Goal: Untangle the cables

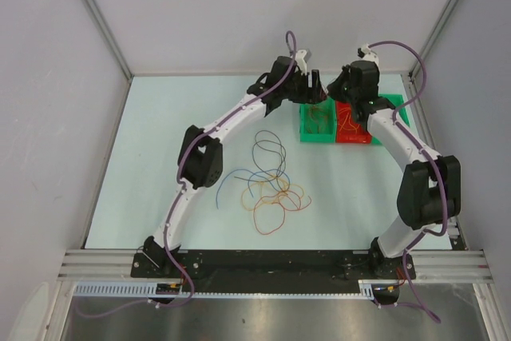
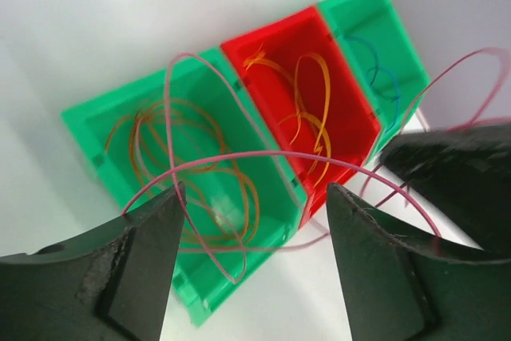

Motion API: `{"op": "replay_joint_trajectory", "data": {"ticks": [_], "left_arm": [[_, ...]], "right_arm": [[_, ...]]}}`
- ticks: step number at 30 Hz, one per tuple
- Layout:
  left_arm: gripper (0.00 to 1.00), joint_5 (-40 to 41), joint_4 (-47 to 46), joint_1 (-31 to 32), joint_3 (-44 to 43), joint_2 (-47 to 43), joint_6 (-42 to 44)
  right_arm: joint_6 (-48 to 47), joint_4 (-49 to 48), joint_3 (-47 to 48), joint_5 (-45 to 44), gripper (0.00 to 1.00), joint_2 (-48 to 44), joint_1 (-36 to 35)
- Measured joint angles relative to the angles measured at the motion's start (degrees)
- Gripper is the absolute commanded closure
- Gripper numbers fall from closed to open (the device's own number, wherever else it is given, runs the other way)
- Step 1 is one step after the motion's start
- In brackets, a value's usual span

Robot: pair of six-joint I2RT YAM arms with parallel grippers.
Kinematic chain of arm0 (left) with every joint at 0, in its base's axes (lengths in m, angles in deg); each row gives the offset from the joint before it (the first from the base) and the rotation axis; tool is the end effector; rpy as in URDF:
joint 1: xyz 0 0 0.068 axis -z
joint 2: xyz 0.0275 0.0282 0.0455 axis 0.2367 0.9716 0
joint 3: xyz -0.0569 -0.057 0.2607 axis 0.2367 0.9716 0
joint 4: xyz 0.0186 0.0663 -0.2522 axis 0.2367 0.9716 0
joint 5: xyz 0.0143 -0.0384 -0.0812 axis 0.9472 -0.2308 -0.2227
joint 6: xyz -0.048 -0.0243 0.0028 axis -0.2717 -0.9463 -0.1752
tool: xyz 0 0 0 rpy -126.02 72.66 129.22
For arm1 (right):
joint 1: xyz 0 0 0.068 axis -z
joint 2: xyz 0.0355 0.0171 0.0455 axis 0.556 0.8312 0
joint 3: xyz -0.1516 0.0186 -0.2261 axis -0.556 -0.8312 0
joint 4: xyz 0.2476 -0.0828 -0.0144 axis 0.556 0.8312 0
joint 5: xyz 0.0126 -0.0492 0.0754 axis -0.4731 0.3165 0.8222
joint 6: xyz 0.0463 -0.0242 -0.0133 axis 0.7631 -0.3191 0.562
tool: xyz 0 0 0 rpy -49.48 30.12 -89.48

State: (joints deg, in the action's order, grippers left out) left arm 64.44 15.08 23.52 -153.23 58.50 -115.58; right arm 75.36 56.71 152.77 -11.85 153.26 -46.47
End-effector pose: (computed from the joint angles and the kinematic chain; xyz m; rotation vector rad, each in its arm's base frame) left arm 0.4492 -0.3529 0.2658 0.3748 2.0636 -0.9653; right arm 0.3837 0.0847 0.3182 0.3128 1.9633 0.4288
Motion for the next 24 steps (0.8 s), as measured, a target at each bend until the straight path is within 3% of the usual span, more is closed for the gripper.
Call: {"op": "replay_joint_trajectory", "data": {"ticks": [11, 20, 24], "left_arm": [[0.01, -0.09, 7.06, -2.43, 6.47, -7.06, -0.24], [0.0, -0.52, 10.82, -4.15, 7.85, -17.33, -0.28], [0.0, 1.27, 13.92, -4.39, 17.99, -26.67, 0.0]], "right_arm": [[2.08, 1.84, 0.0, -1.51, 1.0, 3.61, 2.97], [2.19, 3.41, -0.09, -2.27, 1.0, 4.33, 4.68], [1.51, 3.8, -0.09, -3.02, 1.0, 4.0, 4.57]]}}
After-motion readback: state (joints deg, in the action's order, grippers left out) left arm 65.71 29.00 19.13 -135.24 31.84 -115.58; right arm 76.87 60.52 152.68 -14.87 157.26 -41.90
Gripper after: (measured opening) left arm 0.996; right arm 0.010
